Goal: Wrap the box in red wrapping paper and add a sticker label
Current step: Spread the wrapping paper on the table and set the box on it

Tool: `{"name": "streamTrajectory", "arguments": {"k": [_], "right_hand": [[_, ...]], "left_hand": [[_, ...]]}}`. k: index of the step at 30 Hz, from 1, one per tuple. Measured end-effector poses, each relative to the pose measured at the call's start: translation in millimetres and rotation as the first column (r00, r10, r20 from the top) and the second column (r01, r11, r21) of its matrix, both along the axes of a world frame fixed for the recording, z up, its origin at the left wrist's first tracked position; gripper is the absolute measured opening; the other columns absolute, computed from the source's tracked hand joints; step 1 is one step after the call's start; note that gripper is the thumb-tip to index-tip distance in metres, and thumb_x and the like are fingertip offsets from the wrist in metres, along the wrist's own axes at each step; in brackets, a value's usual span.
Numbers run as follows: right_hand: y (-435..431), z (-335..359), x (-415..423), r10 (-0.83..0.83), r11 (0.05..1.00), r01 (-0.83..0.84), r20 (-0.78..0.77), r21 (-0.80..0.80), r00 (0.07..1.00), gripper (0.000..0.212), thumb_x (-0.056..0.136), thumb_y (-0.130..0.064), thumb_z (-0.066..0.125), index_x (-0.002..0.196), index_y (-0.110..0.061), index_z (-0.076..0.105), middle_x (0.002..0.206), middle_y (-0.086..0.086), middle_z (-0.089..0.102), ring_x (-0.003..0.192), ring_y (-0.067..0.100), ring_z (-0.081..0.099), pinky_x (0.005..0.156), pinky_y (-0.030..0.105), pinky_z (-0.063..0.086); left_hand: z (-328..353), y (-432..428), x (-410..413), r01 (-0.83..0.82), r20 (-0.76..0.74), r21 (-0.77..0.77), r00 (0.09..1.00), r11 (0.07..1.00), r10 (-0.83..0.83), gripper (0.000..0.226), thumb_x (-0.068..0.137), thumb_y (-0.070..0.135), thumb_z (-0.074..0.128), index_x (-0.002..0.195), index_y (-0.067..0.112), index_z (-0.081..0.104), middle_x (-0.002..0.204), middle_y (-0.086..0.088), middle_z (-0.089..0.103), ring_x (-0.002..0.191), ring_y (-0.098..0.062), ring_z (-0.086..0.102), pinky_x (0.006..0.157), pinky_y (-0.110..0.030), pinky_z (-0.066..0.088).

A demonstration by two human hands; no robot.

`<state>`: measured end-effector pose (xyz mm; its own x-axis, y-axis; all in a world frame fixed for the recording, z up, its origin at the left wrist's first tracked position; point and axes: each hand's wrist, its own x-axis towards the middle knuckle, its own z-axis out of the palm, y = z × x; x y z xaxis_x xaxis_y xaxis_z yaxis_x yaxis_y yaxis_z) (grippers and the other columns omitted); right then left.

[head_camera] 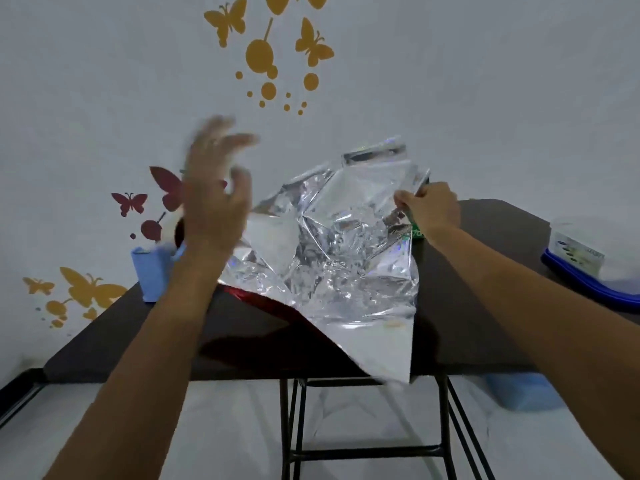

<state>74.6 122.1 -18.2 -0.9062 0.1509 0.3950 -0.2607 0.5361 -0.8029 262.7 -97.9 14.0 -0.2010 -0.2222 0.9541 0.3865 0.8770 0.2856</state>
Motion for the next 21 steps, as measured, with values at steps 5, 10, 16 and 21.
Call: {"name": "streamTrajectory", "arguments": {"k": [5,10,16,21], "right_hand": [[-26.4,4.6,-0.3,0.234,0.968,-0.239,0.066,0.073,0.970,0.066,0.087,-0.058,0.051,0.120,-0.002,0.057,0.114,0.017,0.062,0.104,0.029,0.058,0.083,0.035,0.043],[-44.6,-51.7,27.1,0.274,0.719,-0.320,0.172,0.617,0.946,0.086,0.081,-0.077,0.008,0.149,-0.028,-0.008,0.157,0.002,-0.017,0.145,0.024,-0.013,0.112,0.056,-0.006],[-31.1,-100.5,26.3,0.243,0.538,-0.382,0.296,0.751,0.924,0.078,0.088,-0.070,0.023,0.149,-0.032,-0.007,0.158,0.001,-0.013,0.144,0.028,-0.015,0.108,0.060,-0.013],[-32.7,-97.7,14.9,0.232,0.500,-0.465,0.403,0.731,0.885,0.077,0.088,-0.071,0.018,0.150,-0.030,0.002,0.159,0.002,0.004,0.146,0.028,0.001,0.110,0.062,-0.005]], "left_hand": [[-24.2,25.4,-77.8,0.297,0.881,-0.238,0.467,0.925,0.077,0.043,0.092,0.024,0.059,0.133,0.027,0.049,0.148,-0.007,0.039,0.137,-0.022,0.035,0.116,-0.041,0.021],[-127.7,-6.7,-95.7,-0.156,0.986,-0.137,0.068,0.978,0.149,0.097,0.081,0.078,0.036,0.152,0.023,0.000,0.159,-0.014,0.002,0.145,-0.037,-0.001,0.114,-0.053,0.001],[-110.9,13.0,-75.6,-0.340,0.958,-0.266,0.010,0.902,0.286,0.102,0.085,0.071,0.039,0.151,0.007,-0.006,0.156,-0.022,-0.010,0.143,-0.044,-0.008,0.110,-0.062,-0.005],[-104.1,30.0,-94.7,-0.022,0.870,-0.411,0.288,0.911,0.399,0.094,0.084,0.072,0.039,0.150,0.027,-0.009,0.158,-0.004,-0.019,0.144,-0.030,-0.017,0.111,-0.056,-0.011]]}}
